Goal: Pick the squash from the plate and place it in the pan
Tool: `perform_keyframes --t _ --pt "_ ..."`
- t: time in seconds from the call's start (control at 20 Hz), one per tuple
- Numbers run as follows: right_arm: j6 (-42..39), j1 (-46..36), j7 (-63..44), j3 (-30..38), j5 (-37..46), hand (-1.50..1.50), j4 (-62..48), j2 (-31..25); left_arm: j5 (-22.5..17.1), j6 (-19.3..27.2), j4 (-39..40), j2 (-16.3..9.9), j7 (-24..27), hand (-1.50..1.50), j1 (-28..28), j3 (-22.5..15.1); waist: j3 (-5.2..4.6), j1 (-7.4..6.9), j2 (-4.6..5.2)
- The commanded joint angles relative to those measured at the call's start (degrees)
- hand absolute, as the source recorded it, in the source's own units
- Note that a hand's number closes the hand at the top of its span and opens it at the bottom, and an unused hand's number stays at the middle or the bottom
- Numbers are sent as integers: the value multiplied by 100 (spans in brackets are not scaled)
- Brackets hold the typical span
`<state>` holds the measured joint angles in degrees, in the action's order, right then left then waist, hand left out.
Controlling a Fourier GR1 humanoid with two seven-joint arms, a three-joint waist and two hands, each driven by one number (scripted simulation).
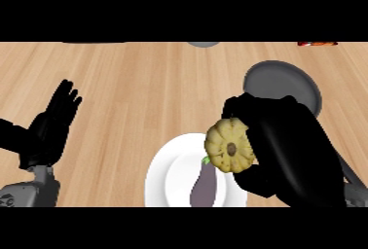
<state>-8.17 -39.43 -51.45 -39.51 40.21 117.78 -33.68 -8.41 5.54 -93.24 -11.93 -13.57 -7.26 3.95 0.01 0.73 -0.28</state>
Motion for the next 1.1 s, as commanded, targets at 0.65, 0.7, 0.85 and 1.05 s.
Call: perform_keyframes --t 0.65,0.7,0.85,1.05 --pt "1408 605 3735 2930 -617 150 -3449 -296 82 -143 133 152 5 0 -188 -107 1 -145 55" --pt "1355 664 3905 3074 -708 150 -3517 -324 80 -38 -411 120 -293 0 115 -92 2 -155 39" --pt "1800 591 4999 3175 -686 150 -4839 -142 71 -142 10 82 -86 0 -177 -17 4 -186 68" --pt "1933 252 6120 3238 -705 150 -6073 103 189 -62 -42 165 -163 0 -209 -127 7 -234 78"
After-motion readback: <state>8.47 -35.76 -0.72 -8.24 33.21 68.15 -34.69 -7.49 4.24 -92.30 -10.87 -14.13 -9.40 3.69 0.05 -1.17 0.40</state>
